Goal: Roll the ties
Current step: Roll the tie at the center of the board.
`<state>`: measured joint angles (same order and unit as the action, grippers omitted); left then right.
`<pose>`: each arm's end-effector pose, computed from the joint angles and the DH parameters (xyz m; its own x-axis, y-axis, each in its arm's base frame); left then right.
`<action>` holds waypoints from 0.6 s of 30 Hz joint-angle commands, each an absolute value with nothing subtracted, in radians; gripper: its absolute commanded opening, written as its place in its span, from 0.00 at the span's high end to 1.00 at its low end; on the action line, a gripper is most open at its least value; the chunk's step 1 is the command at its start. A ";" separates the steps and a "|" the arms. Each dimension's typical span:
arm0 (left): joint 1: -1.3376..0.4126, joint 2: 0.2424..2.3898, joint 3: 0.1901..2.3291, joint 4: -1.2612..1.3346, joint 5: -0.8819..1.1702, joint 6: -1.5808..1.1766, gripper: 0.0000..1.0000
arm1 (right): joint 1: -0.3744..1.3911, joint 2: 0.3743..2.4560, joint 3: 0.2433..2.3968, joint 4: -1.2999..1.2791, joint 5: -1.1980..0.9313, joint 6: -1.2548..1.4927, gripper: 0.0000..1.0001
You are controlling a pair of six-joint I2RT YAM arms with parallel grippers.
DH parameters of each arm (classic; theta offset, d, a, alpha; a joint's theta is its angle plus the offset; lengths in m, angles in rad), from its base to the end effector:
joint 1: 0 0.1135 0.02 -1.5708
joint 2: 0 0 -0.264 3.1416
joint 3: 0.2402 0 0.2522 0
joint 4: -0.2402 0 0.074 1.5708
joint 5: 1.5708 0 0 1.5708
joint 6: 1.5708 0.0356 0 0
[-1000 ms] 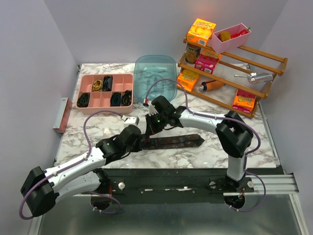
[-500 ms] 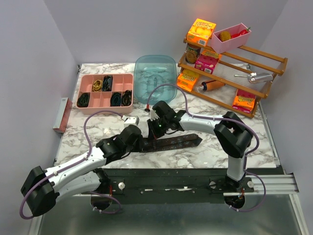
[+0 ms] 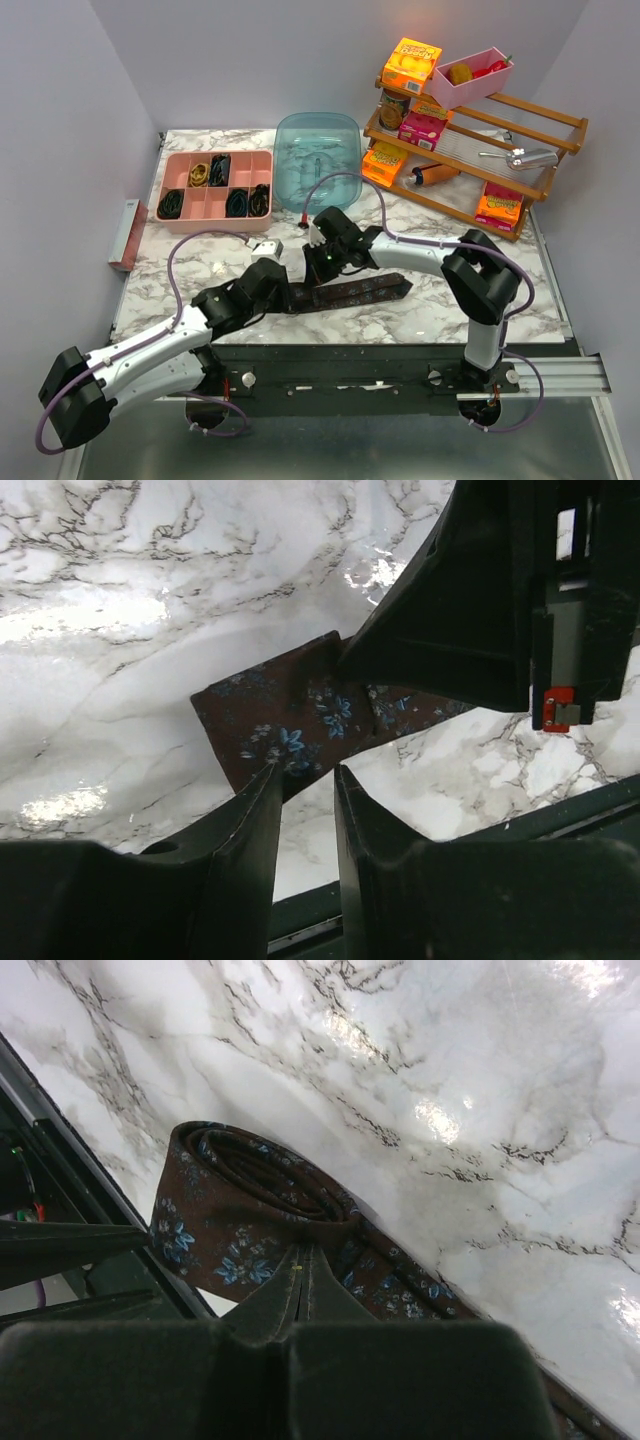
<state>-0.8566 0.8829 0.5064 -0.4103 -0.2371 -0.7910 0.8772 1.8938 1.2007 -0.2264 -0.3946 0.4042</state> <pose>0.1235 -0.1297 0.2063 -0.7711 -0.1656 -0.6148 0.1103 0.9162 -0.3851 0.2422 0.3128 0.1685 -0.8052 -0.4006 -0.4371 -0.5897 0.6184 0.5195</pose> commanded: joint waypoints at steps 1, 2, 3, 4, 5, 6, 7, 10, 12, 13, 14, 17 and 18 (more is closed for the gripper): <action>-0.853 0.850 0.459 -0.354 -0.160 -0.790 0.70 | 0.890 1.819 1.255 -0.242 -0.336 0.397 1.00; -0.853 0.845 0.451 -0.350 -0.153 -0.793 0.73 | 0.888 1.816 1.265 -0.244 -0.327 0.399 1.00; -0.854 0.841 0.443 -0.347 -0.149 -0.798 0.77 | 0.888 1.816 1.278 -0.244 -0.322 0.402 1.00; -0.859 0.833 0.428 -0.338 -0.138 -0.799 0.87 | 0.888 1.819 1.307 -0.244 -0.325 0.402 1.00; -0.861 0.830 0.419 -0.333 -0.135 -0.802 0.91 | 0.888 1.825 1.322 -0.245 -0.330 0.402 0.99; -0.862 0.827 0.411 -0.328 -0.130 -0.807 0.94 | 0.890 1.835 1.339 -0.247 -0.325 0.399 0.99; -0.868 0.825 0.397 -0.324 -0.120 -0.808 1.00 | 0.890 1.857 1.353 -0.247 -0.322 0.397 0.99; -0.888 0.824 0.368 -0.296 -0.107 -0.825 1.00 | 0.890 1.931 1.419 -0.270 -0.331 0.387 0.99; -0.919 0.830 0.356 -0.262 -0.103 -0.839 1.00 | 0.888 1.966 1.454 -0.276 -0.363 0.385 0.99; -0.929 0.841 0.344 -0.253 -0.104 -0.850 1.00 | 0.891 1.979 1.462 -0.281 -0.368 0.387 0.99; -0.951 0.848 0.339 -0.238 -0.116 -0.856 1.00 | 0.890 2.006 1.466 -0.285 -0.358 0.388 0.99; -0.980 0.887 0.321 -0.222 -0.138 -0.879 1.00 | 0.891 2.034 1.474 -0.307 -0.331 0.382 1.00; -0.994 0.897 0.318 -0.224 -0.164 -0.885 1.00 | 0.891 2.039 1.474 -0.308 -0.325 0.379 1.00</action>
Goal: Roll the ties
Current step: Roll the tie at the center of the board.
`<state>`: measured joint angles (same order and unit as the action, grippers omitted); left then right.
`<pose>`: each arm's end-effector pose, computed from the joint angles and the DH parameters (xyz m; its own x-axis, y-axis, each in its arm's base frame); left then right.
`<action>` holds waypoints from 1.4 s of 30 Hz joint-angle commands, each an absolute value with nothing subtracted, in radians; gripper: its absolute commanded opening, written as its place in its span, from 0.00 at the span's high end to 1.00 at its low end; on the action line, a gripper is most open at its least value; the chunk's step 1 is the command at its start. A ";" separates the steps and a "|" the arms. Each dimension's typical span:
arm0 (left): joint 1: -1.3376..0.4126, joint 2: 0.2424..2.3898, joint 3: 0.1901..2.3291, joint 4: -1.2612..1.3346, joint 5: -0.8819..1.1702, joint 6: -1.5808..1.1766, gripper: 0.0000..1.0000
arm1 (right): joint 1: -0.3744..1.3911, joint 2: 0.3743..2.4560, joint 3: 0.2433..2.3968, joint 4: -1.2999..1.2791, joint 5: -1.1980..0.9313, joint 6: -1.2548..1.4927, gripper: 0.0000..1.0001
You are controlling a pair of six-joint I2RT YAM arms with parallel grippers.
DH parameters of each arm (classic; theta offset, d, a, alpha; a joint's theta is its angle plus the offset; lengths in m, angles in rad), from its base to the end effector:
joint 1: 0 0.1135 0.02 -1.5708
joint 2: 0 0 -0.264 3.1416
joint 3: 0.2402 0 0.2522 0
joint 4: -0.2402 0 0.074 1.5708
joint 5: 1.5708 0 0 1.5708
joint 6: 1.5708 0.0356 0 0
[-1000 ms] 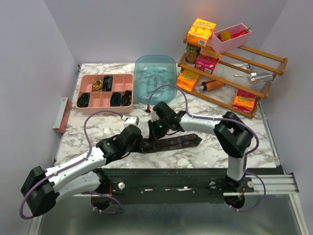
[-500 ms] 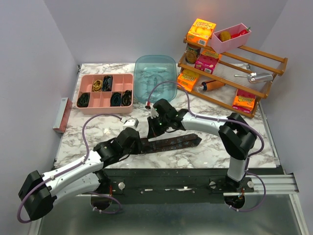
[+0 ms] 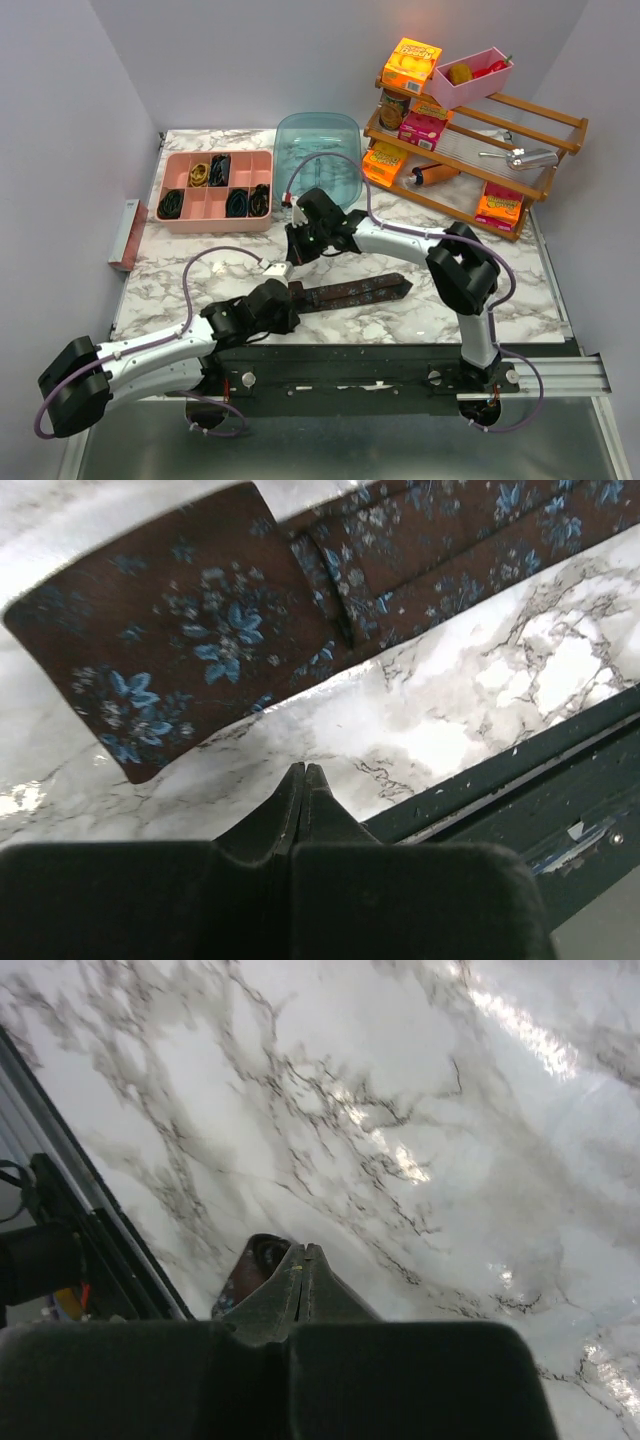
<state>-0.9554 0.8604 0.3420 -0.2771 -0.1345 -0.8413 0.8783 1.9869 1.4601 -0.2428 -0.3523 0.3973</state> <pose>0.1002 -0.1335 0.1663 -0.8376 -0.0949 -0.5379 0.1958 0.8671 -0.4580 0.2752 0.3509 0.2089 -0.7504 -0.3358 -0.5693 -0.6401 0.5839 0.4993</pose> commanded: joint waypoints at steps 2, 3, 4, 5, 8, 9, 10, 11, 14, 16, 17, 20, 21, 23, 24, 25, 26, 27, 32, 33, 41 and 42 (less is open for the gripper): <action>-1.008 0.919 0.308 -0.225 -0.190 -0.902 1.00 | 0.893 2.046 1.476 -0.321 -0.318 0.373 1.00; -1.015 0.923 0.305 -0.229 -0.218 -0.910 1.00 | 0.891 2.051 1.476 -0.325 -0.316 0.370 1.00; -1.019 0.933 0.304 -0.232 -0.230 -0.911 1.00 | 0.893 2.054 1.473 -0.331 -0.316 0.368 1.00; -1.020 0.939 0.304 -0.239 -0.241 -0.913 1.00 | 0.893 2.057 1.474 -0.333 -0.316 0.367 1.00; -1.023 0.966 0.319 -0.270 -0.276 -0.928 1.00 | 0.894 2.068 1.470 -0.342 -0.321 0.362 1.00; -1.023 0.976 0.327 -0.290 -0.296 -0.945 1.00 | 0.894 2.069 1.467 -0.347 -0.321 0.361 1.00; -1.023 0.994 0.337 -0.301 -0.304 -0.945 1.00 | 0.894 2.068 1.463 -0.348 -0.319 0.362 1.00; -1.025 1.003 0.342 -0.310 -0.310 -0.946 1.00 | 0.896 2.069 1.456 -0.348 -0.319 0.362 1.00; -1.029 1.037 0.354 -0.324 -0.325 -0.959 1.00 | 0.897 2.068 1.447 -0.356 -0.321 0.359 1.00; -1.034 1.058 0.365 -0.337 -0.340 -0.977 1.00 | 0.900 2.066 1.439 -0.365 -0.318 0.354 1.00; -1.035 1.065 0.368 -0.348 -0.350 -0.982 1.00 | 0.900 2.059 1.437 -0.368 -0.319 0.354 0.99; -1.038 1.075 0.374 -0.367 -0.362 -1.000 1.00 | 0.902 2.046 1.417 -0.370 -0.328 0.351 1.00; -1.039 1.077 0.374 -0.371 -0.370 -1.003 1.00 | 0.902 2.042 1.411 -0.371 -0.330 0.351 1.00; -1.040 1.078 0.377 -0.388 -0.380 -1.015 1.00 | 0.904 2.034 1.399 -0.373 -0.337 0.348 1.00; -1.040 1.078 0.377 -0.390 -0.387 -1.022 1.00 | 0.904 2.028 1.396 -0.374 -0.339 0.348 1.00; -1.040 1.077 0.379 -0.391 -0.388 -1.023 1.00 | 0.904 2.025 1.390 -0.376 -0.341 0.345 1.00; -1.040 1.078 0.379 -0.393 -0.391 -1.025 1.00 | 0.904 2.022 1.387 -0.376 -0.347 0.347 0.99; -1.040 1.078 0.379 -0.393 -0.391 -1.025 1.00 | 0.904 2.016 1.385 -0.377 -0.350 0.347 1.00; -1.043 1.094 0.387 -0.394 -0.394 -1.023 1.00 | 0.905 1.997 1.384 -0.380 -0.353 0.347 1.00; -1.043 1.097 0.387 -0.396 -0.394 -1.023 1.00 | 0.905 1.996 1.385 -0.380 -0.353 0.347 1.00; -1.045 1.120 0.399 -0.397 -0.399 -1.019 1.00 | 0.907 1.974 1.401 -0.394 -0.351 0.337 1.00; -1.045 1.123 0.399 -0.397 -0.399 -1.020 1.00 | 0.907 1.976 1.402 -0.397 -0.347 0.337 1.00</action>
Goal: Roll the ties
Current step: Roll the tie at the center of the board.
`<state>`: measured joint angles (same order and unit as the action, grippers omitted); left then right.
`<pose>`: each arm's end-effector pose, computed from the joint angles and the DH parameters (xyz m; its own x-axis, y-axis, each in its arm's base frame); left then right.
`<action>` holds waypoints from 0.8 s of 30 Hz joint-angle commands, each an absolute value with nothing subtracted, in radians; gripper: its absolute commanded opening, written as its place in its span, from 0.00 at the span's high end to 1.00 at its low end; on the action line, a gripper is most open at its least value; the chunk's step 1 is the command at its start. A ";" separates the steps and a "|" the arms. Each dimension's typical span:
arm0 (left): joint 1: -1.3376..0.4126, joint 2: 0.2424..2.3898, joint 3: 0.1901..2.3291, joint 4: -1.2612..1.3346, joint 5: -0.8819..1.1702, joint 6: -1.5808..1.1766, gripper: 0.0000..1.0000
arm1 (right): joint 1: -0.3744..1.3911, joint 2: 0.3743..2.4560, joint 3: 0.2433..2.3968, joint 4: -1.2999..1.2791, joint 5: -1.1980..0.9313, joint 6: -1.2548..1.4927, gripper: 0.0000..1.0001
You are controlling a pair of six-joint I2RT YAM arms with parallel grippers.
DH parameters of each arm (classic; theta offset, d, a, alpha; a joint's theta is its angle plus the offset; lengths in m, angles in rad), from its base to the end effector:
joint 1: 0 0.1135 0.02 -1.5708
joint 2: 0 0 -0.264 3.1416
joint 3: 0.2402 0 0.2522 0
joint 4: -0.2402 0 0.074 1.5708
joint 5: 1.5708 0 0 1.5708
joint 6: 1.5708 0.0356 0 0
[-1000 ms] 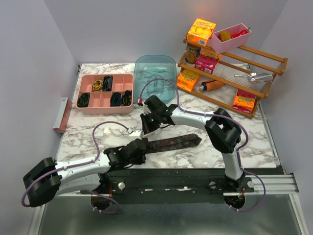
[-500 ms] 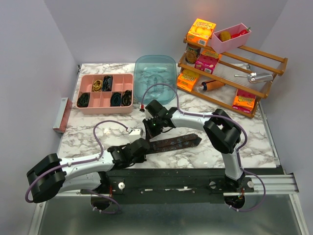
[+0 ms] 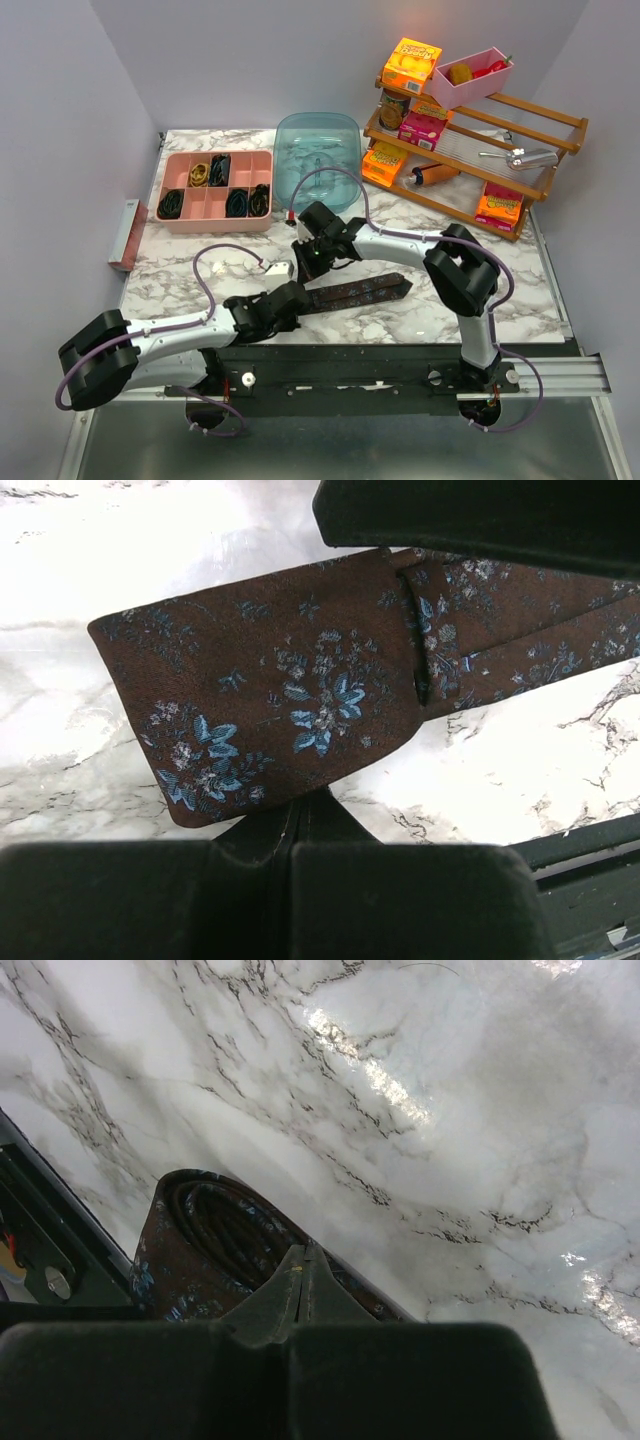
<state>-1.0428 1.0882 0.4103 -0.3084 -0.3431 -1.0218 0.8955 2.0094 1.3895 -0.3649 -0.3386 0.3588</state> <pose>0.1037 -0.1540 0.1508 -0.8334 -0.1656 -0.5273 0.0173 0.9458 -0.3243 0.2570 0.3398 0.1694 -0.7865 -0.4522 -0.4206 -0.6139 0.6462 0.4533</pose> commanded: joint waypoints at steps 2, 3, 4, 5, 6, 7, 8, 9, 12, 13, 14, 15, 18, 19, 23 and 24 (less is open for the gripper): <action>-1.046 1.127 0.402 -0.397 -0.399 -1.019 1.00 | 0.907 1.977 1.402 -0.406 -0.330 0.337 1.00; -1.048 1.127 0.402 -0.397 -0.399 -1.016 1.00 | 0.907 1.977 1.404 -0.410 -0.302 0.344 0.99; -1.049 1.126 0.402 -0.397 -0.397 -1.014 1.00 | 0.907 1.977 1.404 -0.417 -0.289 0.345 1.00; -1.052 1.120 0.402 -0.391 -0.399 -1.012 1.00 | 0.907 1.976 1.407 -0.422 -0.272 0.351 0.99; -1.057 1.114 0.402 -0.388 -0.397 -1.003 1.00 | 0.904 1.973 1.407 -0.425 -0.246 0.353 1.00; -1.069 1.102 0.403 -0.385 -0.399 -1.000 1.00 | 0.900 1.961 1.405 -0.431 -0.233 0.357 1.00; -1.078 1.092 0.405 -0.391 -0.402 -0.999 1.00 | 0.897 1.951 1.398 -0.433 -0.221 0.359 1.00; -1.087 1.083 0.406 -0.391 -0.406 -0.994 1.00 | 0.894 1.942 1.390 -0.433 -0.201 0.362 1.00; -1.121 1.034 0.408 -0.393 -0.426 -0.985 1.00 | 0.867 1.878 1.339 -0.423 -0.158 0.376 0.99; -1.130 1.019 0.405 -0.390 -0.431 -0.977 1.00 | 0.844 1.859 1.321 -0.407 -0.152 0.385 0.99; -1.143 0.991 0.402 -0.377 -0.440 -0.974 0.98 | 0.830 1.817 1.295 -0.396 -0.147 0.390 0.99; -1.150 0.979 0.399 -0.371 -0.442 -0.970 0.95 | 0.816 1.793 1.248 -0.385 -0.140 0.394 0.98; -1.175 0.927 0.388 -0.335 -0.446 -0.948 0.79 | 0.749 1.698 1.166 -0.359 -0.106 0.416 0.97; -1.180 0.916 0.387 -0.325 -0.448 -0.940 0.72 | 0.715 1.671 1.107 -0.350 -0.091 0.429 0.96; -1.207 0.868 0.400 -0.290 -0.474 -0.893 0.46 | 0.617 1.569 0.971 -0.334 -0.038 0.451 0.75; -1.209 0.862 0.406 -0.288 -0.482 -0.876 0.40 | 0.600 1.539 0.951 -0.336 -0.026 0.453 0.61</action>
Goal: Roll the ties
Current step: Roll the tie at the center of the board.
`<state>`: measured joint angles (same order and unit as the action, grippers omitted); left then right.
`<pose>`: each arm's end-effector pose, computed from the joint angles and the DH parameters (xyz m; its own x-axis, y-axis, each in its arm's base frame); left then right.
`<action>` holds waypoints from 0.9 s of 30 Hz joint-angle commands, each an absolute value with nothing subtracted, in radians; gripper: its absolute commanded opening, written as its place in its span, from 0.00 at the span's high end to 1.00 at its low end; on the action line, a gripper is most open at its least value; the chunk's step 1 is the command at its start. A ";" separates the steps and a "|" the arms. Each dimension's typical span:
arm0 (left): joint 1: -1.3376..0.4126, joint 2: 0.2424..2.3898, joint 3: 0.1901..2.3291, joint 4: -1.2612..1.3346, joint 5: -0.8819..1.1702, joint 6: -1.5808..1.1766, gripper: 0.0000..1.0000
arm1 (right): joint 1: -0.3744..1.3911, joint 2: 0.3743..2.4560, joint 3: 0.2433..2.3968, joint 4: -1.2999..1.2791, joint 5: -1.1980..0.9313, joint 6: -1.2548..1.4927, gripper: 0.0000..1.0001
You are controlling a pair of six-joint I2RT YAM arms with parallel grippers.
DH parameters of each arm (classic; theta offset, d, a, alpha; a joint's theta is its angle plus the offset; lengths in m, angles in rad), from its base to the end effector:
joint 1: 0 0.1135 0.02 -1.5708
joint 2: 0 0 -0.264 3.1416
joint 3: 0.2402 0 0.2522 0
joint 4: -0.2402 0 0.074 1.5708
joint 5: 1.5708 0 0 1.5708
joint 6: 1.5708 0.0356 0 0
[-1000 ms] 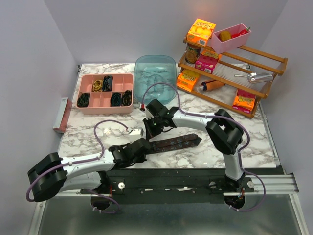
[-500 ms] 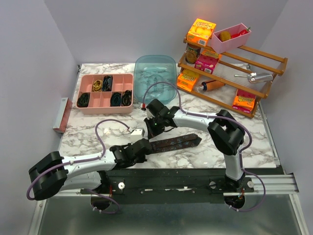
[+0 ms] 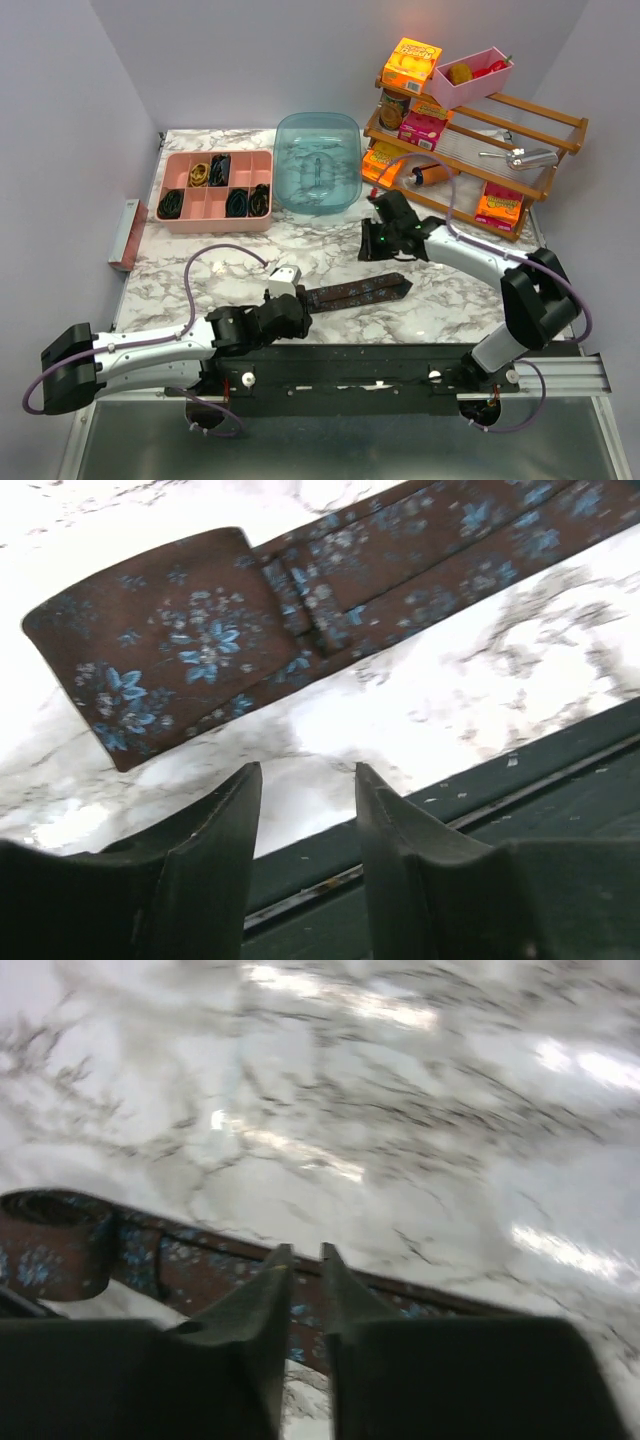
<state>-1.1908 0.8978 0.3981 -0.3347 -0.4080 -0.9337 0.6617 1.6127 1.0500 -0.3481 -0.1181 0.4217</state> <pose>0.0765 -0.1534 0.1762 -0.7692 -0.0633 -0.6358 0.2274 0.9028 -0.3650 0.2635 0.2106 0.2109 -0.8417 -0.1404 -0.5213 -0.3536 0.8730 0.3359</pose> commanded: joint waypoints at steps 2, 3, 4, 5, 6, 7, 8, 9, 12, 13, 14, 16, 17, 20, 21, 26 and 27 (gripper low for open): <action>-1.212 0.848 0.420 -0.288 -0.494 -0.867 0.27 | 0.552 1.514 0.898 -0.336 -0.011 0.462 0.51; -1.212 0.845 0.425 -0.285 -0.497 -0.855 0.25 | 0.539 1.505 0.884 -0.334 -0.006 0.463 0.49; -1.210 0.839 0.433 -0.284 -0.506 -0.850 0.23 | 0.517 1.487 0.870 -0.336 -0.006 0.465 0.48; -1.212 0.833 0.437 -0.284 -0.509 -0.847 0.20 | 0.509 1.482 0.853 -0.334 0.012 0.465 0.43; -1.212 0.828 0.440 -0.284 -0.512 -0.842 0.18 | 0.502 1.477 0.847 -0.336 0.032 0.466 0.42; -1.212 0.825 0.443 -0.285 -0.517 -0.839 0.17 | 0.488 1.480 0.842 -0.336 0.037 0.459 0.41; -1.212 0.815 0.445 -0.287 -0.520 -0.841 0.16 | 0.482 1.486 0.841 -0.337 0.041 0.456 0.41; -1.212 0.810 0.445 -0.288 -0.522 -0.841 0.15 | 0.474 1.493 0.839 -0.342 0.051 0.453 0.41; -1.212 0.781 0.440 -0.305 -0.534 -0.847 0.14 | 0.451 1.506 0.828 -0.357 0.060 0.452 0.43; -1.212 0.772 0.439 -0.310 -0.535 -0.848 0.15 | 0.446 1.505 0.815 -0.360 0.061 0.454 0.43; -1.212 0.753 0.437 -0.322 -0.540 -0.853 0.15 | 0.443 1.502 0.808 -0.362 0.061 0.457 0.43; -1.212 0.736 0.431 -0.330 -0.549 -0.857 0.15 | 0.442 1.496 0.787 -0.362 0.063 0.466 0.45; -1.212 0.720 0.425 -0.333 -0.552 -0.857 0.15 | 0.442 1.494 0.781 -0.361 0.064 0.469 0.45; -1.212 0.695 0.419 -0.344 -0.561 -0.870 0.15 | 0.440 1.497 0.772 -0.370 0.066 0.474 0.45; -1.212 0.692 0.419 -0.344 -0.561 -0.868 0.15 | 0.439 1.497 0.770 -0.374 0.067 0.477 0.45; -1.212 0.695 0.422 -0.344 -0.563 -0.859 0.14 | 0.437 1.497 0.765 -0.383 0.041 0.480 0.49; -1.212 0.696 0.423 -0.344 -0.564 -0.858 0.14 | 0.437 1.496 0.767 -0.383 0.028 0.480 0.53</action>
